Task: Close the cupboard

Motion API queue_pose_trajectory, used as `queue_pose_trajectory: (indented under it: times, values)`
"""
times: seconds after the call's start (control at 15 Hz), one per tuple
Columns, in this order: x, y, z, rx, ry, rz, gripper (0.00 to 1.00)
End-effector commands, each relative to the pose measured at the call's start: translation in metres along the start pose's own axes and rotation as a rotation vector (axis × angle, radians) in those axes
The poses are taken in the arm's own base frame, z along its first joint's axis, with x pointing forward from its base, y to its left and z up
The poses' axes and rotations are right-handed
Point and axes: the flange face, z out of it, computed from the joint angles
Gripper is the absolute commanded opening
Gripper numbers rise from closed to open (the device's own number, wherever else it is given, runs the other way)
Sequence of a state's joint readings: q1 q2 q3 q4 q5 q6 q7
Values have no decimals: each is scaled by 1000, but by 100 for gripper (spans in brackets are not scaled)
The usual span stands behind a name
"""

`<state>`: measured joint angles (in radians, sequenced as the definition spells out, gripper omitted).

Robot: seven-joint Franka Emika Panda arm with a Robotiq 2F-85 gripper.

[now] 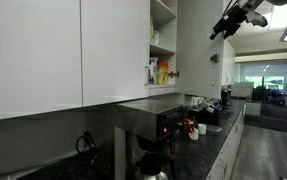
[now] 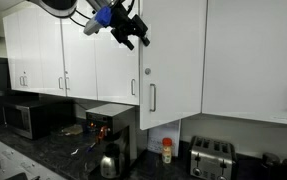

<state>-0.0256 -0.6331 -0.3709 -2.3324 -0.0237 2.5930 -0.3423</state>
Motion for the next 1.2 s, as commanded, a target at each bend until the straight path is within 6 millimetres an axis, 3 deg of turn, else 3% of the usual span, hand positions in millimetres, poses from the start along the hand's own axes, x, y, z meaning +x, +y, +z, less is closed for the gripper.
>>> queue_pose_trajectory:
  times: [0.0, 1.13]
  values:
    - [4, -3, 4, 29, 25, -31, 100]
    - [7, -32, -2, 98, 40, -83, 100]
